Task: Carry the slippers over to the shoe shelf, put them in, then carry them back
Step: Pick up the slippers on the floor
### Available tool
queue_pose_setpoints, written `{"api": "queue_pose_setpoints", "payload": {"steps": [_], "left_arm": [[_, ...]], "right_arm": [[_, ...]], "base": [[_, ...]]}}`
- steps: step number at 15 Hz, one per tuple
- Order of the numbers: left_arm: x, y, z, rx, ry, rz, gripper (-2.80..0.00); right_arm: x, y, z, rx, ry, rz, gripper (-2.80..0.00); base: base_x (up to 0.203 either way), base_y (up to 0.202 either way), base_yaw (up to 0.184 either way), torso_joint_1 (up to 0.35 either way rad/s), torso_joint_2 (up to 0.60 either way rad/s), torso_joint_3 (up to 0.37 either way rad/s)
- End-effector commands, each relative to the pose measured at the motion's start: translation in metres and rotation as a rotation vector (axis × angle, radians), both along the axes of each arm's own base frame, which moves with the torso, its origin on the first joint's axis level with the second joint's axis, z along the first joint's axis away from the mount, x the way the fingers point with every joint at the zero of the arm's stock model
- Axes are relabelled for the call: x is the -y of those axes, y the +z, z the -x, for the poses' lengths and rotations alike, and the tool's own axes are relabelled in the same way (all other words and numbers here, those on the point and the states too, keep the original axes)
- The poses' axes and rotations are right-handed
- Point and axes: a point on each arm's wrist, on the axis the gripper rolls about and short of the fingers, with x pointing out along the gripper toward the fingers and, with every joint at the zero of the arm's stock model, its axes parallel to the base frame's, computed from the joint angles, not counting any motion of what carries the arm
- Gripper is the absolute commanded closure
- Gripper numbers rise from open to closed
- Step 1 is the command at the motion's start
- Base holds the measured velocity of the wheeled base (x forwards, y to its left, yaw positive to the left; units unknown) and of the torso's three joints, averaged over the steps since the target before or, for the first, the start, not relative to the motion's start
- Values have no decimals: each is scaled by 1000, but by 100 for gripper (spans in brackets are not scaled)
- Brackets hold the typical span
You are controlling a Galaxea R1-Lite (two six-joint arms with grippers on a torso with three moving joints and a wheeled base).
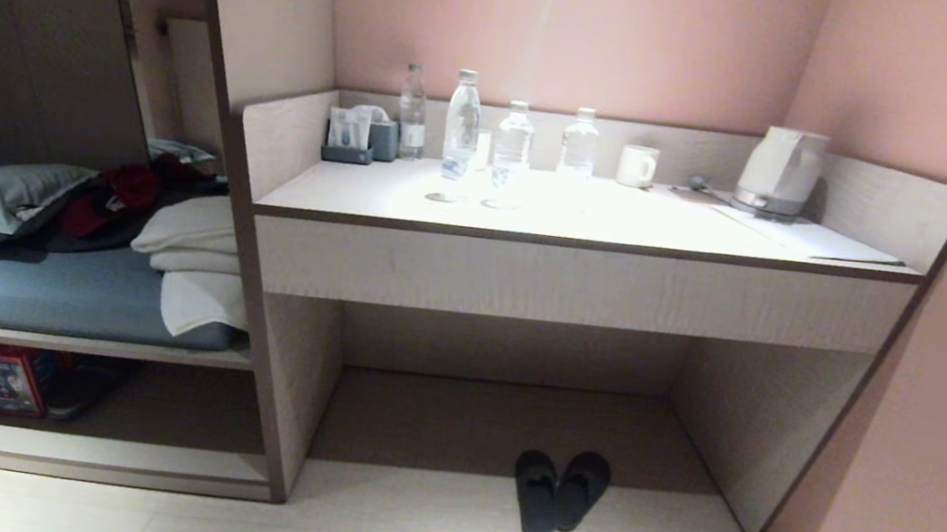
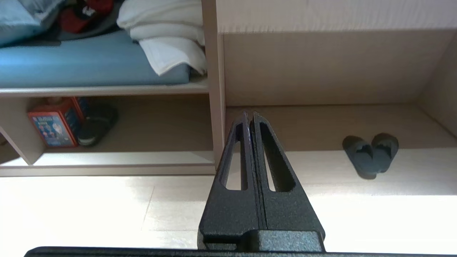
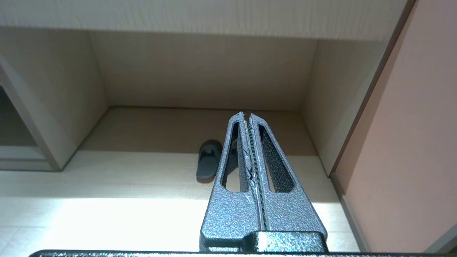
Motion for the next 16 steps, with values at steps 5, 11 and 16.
{"api": "queue_pose_setpoints", "payload": {"steps": [5,11,16], "left_arm": [[0,0,0,-1,1,2,0],[0,0,0,1,1,1,0],[0,0,0,0,1,1,0]], "right_arm": [[0,0,0,-2,0,0,0],[0,0,0,-1,0,-1,0],[0,0,0,0,0,-3,0]], "base": [[0,0,0,-63,357,290],[0,0,0,-3,29,23],[0,0,0,0,0,0]]}}
